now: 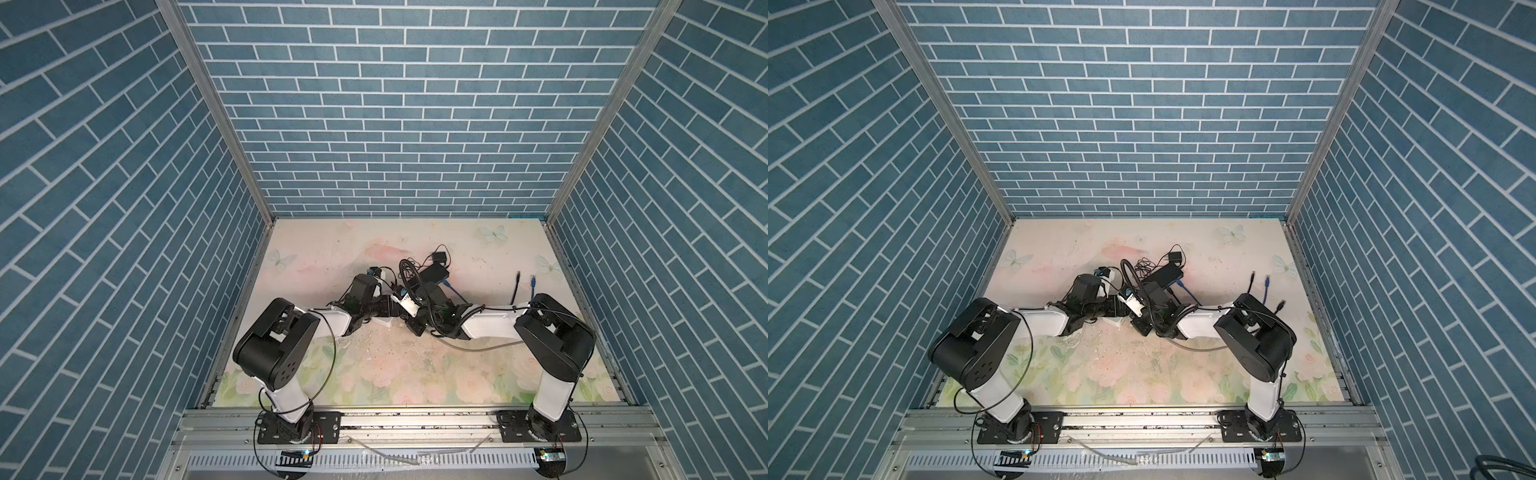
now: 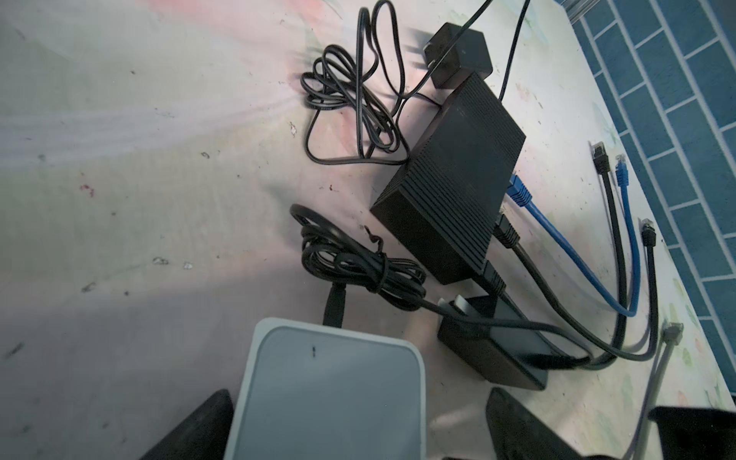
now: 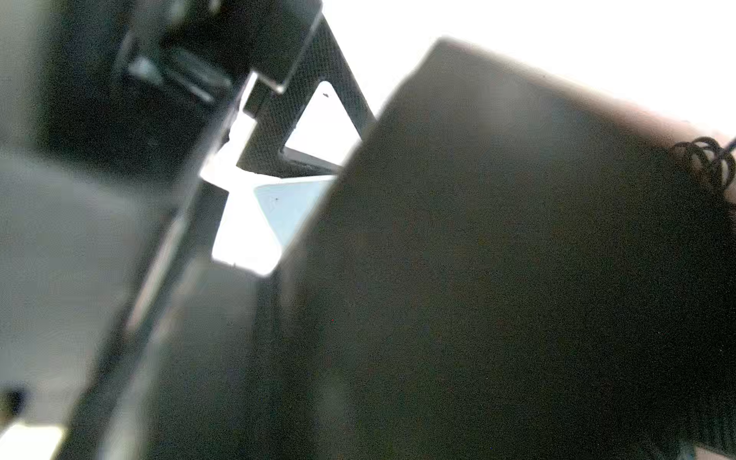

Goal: Insert the plug into the switch port
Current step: 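Open both grippers and draw them back from the router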

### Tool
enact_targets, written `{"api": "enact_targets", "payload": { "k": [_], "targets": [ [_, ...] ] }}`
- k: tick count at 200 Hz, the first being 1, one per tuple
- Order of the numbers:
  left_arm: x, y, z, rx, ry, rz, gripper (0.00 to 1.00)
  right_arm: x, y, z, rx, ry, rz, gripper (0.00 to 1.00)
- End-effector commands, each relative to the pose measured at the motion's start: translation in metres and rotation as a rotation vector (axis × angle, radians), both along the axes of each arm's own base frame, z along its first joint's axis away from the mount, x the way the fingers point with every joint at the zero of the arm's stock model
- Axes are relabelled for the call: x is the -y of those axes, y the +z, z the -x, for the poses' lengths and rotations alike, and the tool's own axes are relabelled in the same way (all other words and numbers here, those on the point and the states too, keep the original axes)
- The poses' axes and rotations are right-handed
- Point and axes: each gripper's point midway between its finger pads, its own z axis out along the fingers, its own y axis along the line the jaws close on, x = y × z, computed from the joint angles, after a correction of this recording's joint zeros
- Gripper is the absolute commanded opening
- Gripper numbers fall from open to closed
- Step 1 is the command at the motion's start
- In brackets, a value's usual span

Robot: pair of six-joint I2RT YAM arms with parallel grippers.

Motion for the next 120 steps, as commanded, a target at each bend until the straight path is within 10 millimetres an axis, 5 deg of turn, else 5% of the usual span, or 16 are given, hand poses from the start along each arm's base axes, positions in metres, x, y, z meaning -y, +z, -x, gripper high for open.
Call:
{"api": "enact_targets", "payload": {
  "k": [1,99,120],
  "targets": [
    [0.012,-0.005,0.04,-0.199,-0.113,0.041,1.0,-0.012,0.009,-0.014,0.039,-0.014,-0.056,0.0],
    [-0.018,0.049,-0.008,-0.088,-0.025,0.098,0.99,0.023,-0.025,-0.017,-0.013,-0.063,0.048,0.0],
    [-0.029,0.055,-0.015,-0.064,0.023,0.074,1.0,0.023,-0.029,-0.017,-0.021,-0.061,0.061,0.08]
  ]
}}
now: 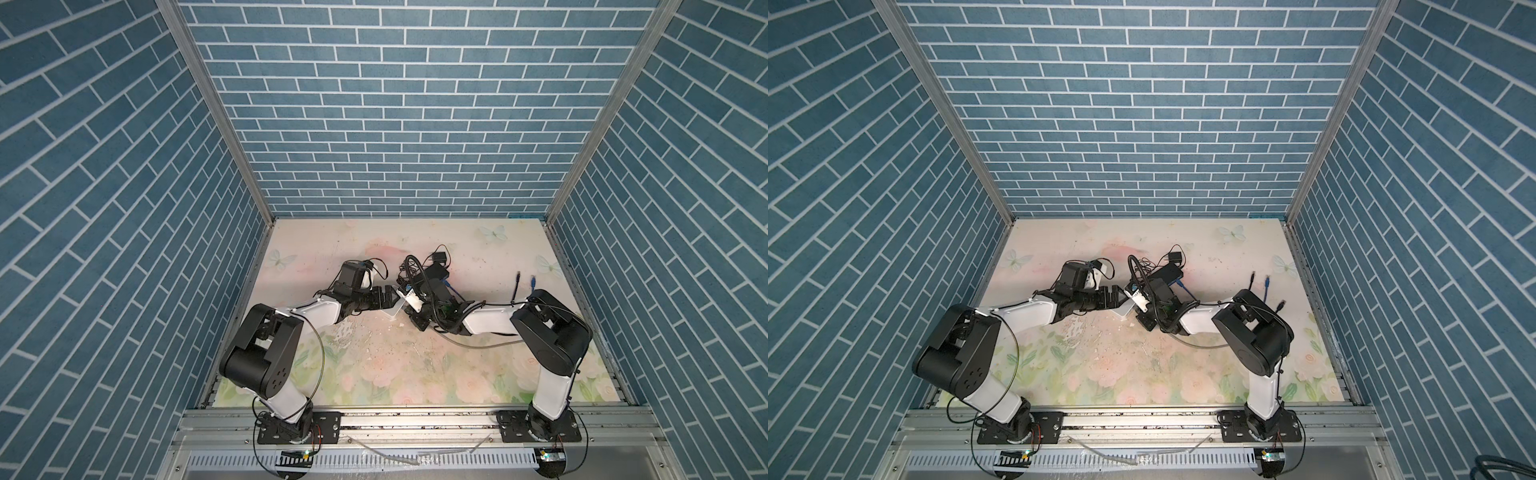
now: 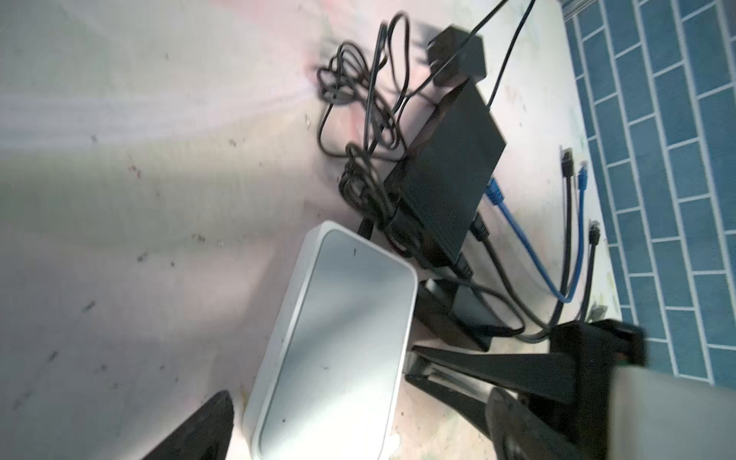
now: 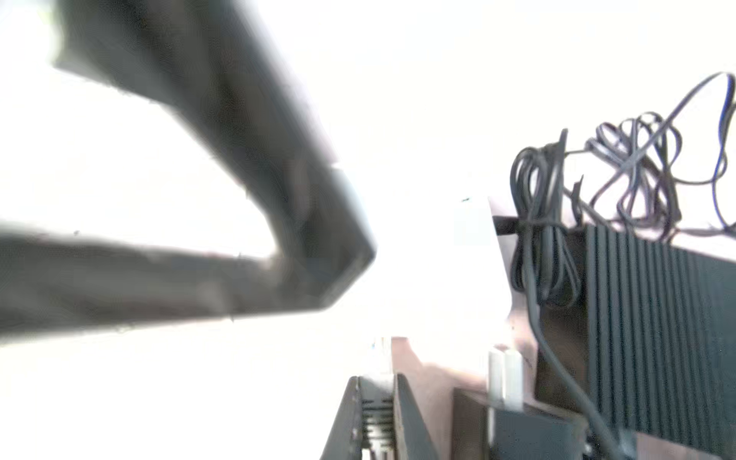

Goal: Insert the plug into the switch port

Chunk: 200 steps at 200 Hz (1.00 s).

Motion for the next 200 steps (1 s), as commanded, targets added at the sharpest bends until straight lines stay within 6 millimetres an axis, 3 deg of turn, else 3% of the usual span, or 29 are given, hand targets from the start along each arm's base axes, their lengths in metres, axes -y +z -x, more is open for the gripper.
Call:
{"api": "enact_targets", "payload": {
  "k": [1,28,61,103,142,171,174,200],
  "targets": [
    [-0.008,0.022,-0.009,0.046,0.028,0.002,1.0,0.007,-0.017,0.005,-0.026,-0.004,0.042,0.08],
    [-0.027,0.027,-0.009,0.071,0.087,-0.072,1.0,0.007,-0.01,0.006,-0.025,-0.002,0.036,0.3],
    [-0.051,0.036,-0.004,0.106,0.142,-0.159,1.0,0.009,0.027,0.002,0.011,-0.033,-0.004,0.52],
    [-0.08,0.051,0.004,0.141,0.199,-0.236,1.0,0.018,0.078,0.005,0.019,-0.064,-0.052,0.54],
    [-0.137,0.058,0.017,0.161,0.353,-0.402,1.0,0.076,0.111,-0.025,0.062,-0.317,-0.037,0.54],
    [-0.182,0.071,0.023,0.212,0.491,-0.461,1.0,0.154,0.131,-0.049,0.129,-0.535,0.053,0.57],
    [-0.188,0.064,0.027,0.198,0.503,-0.478,0.99,0.162,0.133,-0.051,0.136,-0.557,0.062,0.57],
    [-0.212,0.056,0.03,0.217,0.58,-0.523,1.0,0.23,0.129,-0.068,0.134,-0.736,0.123,0.59]
  ]
}}
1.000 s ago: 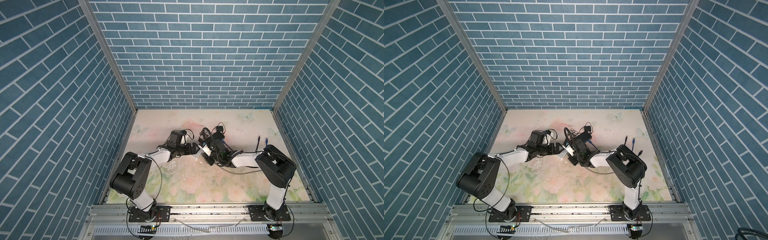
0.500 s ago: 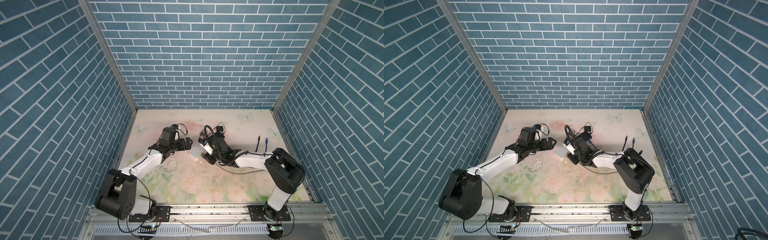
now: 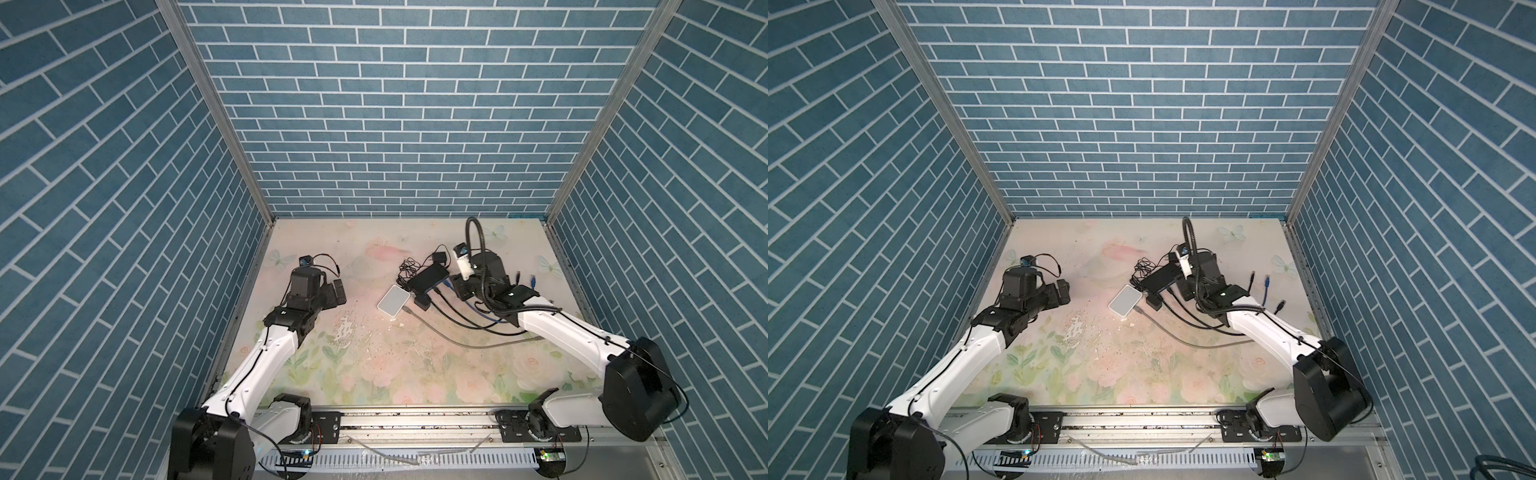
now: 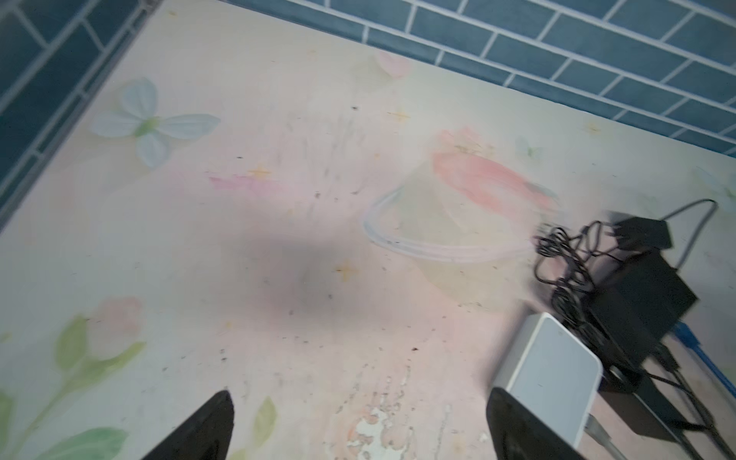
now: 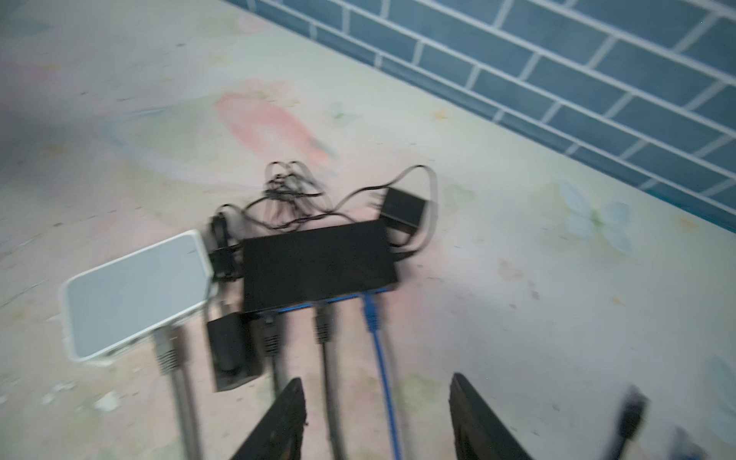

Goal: Insert the plug into the switch port

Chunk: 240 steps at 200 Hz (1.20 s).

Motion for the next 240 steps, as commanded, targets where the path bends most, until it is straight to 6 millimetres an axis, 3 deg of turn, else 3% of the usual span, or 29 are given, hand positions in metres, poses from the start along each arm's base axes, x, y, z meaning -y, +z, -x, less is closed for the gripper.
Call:
{"api": "enact_targets", "payload": {
  "k": [1,41,81,107,137,180,193,213,240],
  "targets": [
    [-0.03,-0.017,0.008,-0.025,0.088,-0.096,1.0,0.066,-0.014,-0.006,-0.055,-0.208,0.082,0.59],
    [-0.047,-0.035,-0.001,-0.054,0.123,-0.185,1.0,0.146,-0.047,-0.027,-0.078,-0.425,0.156,0.62],
    [-0.042,-0.018,-0.02,0.069,0.049,-0.229,1.0,0.192,-0.077,-0.037,-0.031,-0.513,0.046,0.63],
    [-0.05,-0.007,-0.026,0.159,0.052,-0.319,1.0,0.201,-0.084,-0.041,0.051,-0.498,-0.06,0.63],
    [-0.051,-0.007,-0.031,0.238,0.046,-0.361,1.0,0.213,-0.075,-0.046,0.134,-0.501,-0.177,0.64],
    [-0.042,-0.011,-0.038,0.356,0.017,-0.342,1.0,0.209,-0.085,-0.039,0.188,-0.455,-0.216,0.64],
    [-0.043,-0.019,-0.042,0.334,0.016,-0.351,1.0,0.203,-0.085,-0.036,0.213,-0.423,-0.224,0.98],
    [-0.041,-0.031,-0.049,0.297,-0.008,-0.361,1.0,0.2,-0.087,-0.037,0.201,-0.4,-0.224,0.99],
    [-0.046,-0.03,-0.058,0.299,-0.001,-0.401,1.0,0.205,-0.087,-0.039,0.198,-0.433,-0.223,0.99]
  ]
}}
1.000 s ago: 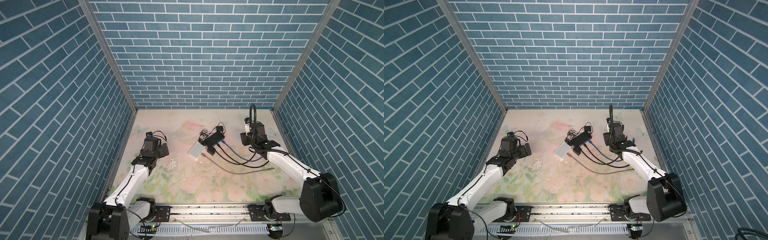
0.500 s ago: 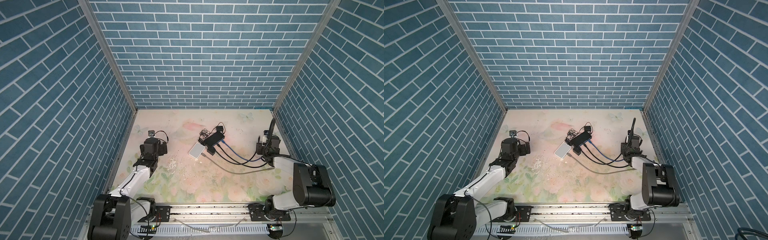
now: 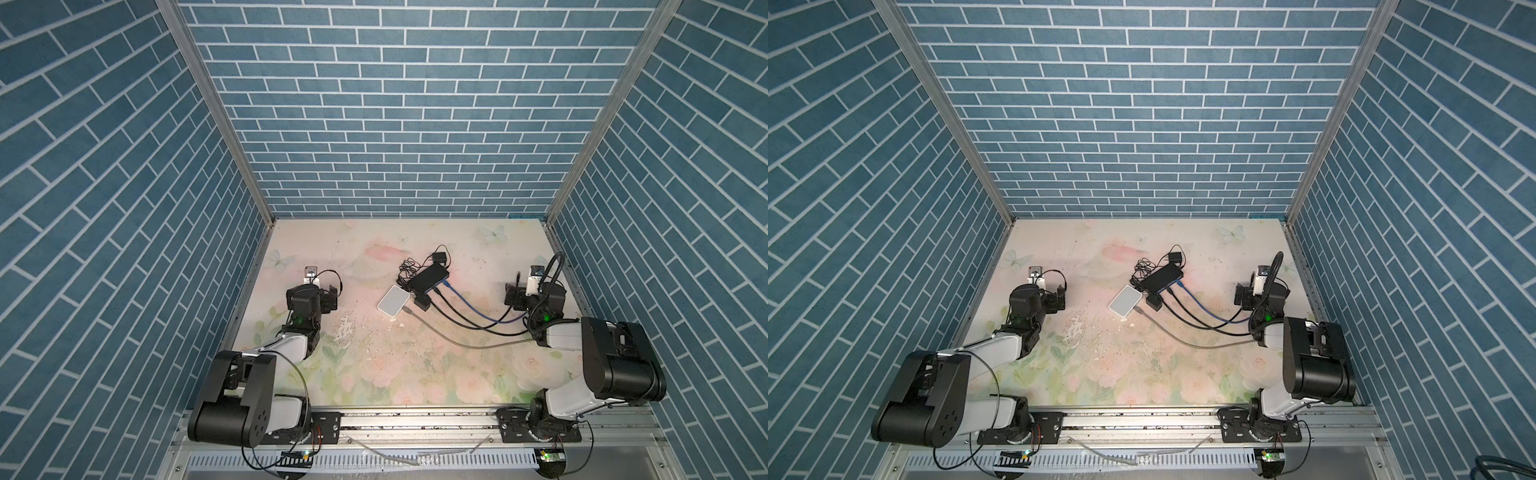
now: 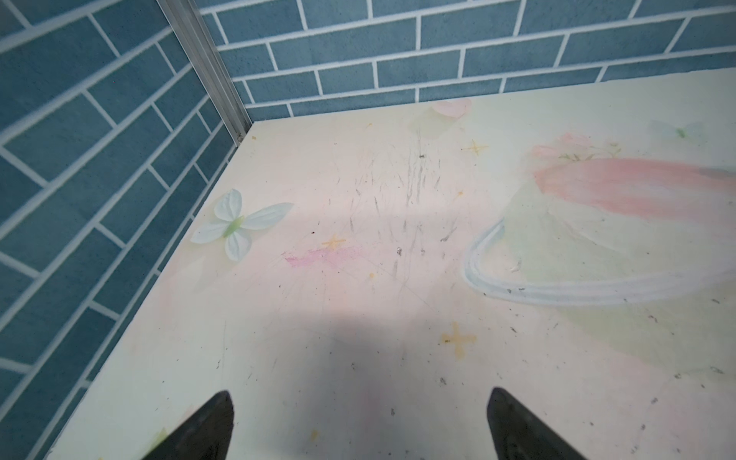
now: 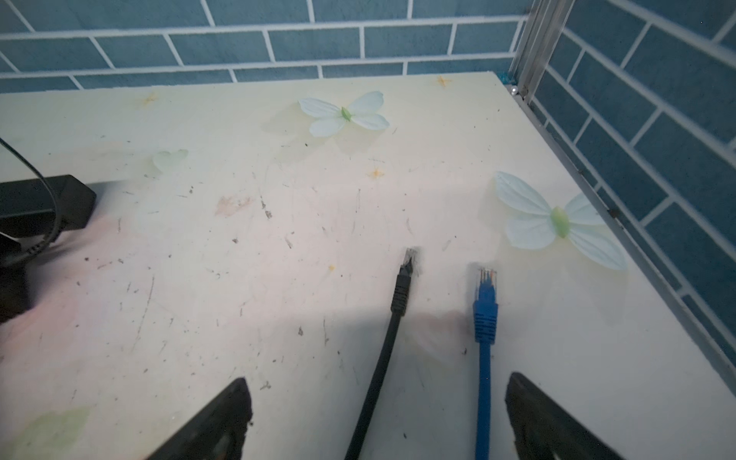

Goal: Insert the plug into the switch port

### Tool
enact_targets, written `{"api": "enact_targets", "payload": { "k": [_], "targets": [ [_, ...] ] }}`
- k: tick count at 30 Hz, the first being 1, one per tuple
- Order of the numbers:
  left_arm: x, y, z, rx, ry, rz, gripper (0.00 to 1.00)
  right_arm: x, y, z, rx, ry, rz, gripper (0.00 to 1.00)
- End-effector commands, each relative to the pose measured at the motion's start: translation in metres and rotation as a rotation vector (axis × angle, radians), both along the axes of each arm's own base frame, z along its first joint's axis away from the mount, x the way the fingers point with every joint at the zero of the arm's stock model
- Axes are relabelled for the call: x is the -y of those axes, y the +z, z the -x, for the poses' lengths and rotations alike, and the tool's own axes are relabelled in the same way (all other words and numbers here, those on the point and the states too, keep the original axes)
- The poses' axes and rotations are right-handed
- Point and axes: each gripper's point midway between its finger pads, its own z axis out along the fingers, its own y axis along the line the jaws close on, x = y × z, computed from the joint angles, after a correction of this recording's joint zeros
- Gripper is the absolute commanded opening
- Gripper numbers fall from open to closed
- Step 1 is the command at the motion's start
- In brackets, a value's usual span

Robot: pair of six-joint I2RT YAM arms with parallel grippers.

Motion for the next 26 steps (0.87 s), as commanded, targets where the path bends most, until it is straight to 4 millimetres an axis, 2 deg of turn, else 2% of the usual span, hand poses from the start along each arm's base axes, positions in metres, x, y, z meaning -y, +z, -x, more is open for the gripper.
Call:
{"api": "enact_targets", "payload": {
  "k": [1,3,5,7,11,26],
  "targets": [
    [-0.006,0.022,-0.017,0.079,0.009,-0.032,1.0,0.0,0.01,-0.005,0.046,-0.006,-0.016,0.99],
    [-0.013,0.019,-0.02,0.105,0.03,-0.03,1.0,0.0,0.011,-0.005,0.052,-0.009,-0.017,0.99],
    [-0.02,0.006,-0.022,0.157,0.05,-0.012,1.0,0.0,0.011,-0.005,0.053,-0.01,-0.018,0.99],
    [-0.02,0.0,-0.018,0.122,0.049,0.002,1.0,0.0,0.012,-0.005,0.057,-0.01,-0.019,0.99],
    [-0.031,0.002,-0.02,0.136,0.105,0.0,1.0,0.0,0.012,-0.005,0.06,-0.009,-0.018,0.99],
    [-0.029,0.001,-0.019,0.134,0.1,-0.005,1.0,-0.004,0.011,-0.005,0.056,0.004,-0.01,0.99]
  ]
}}
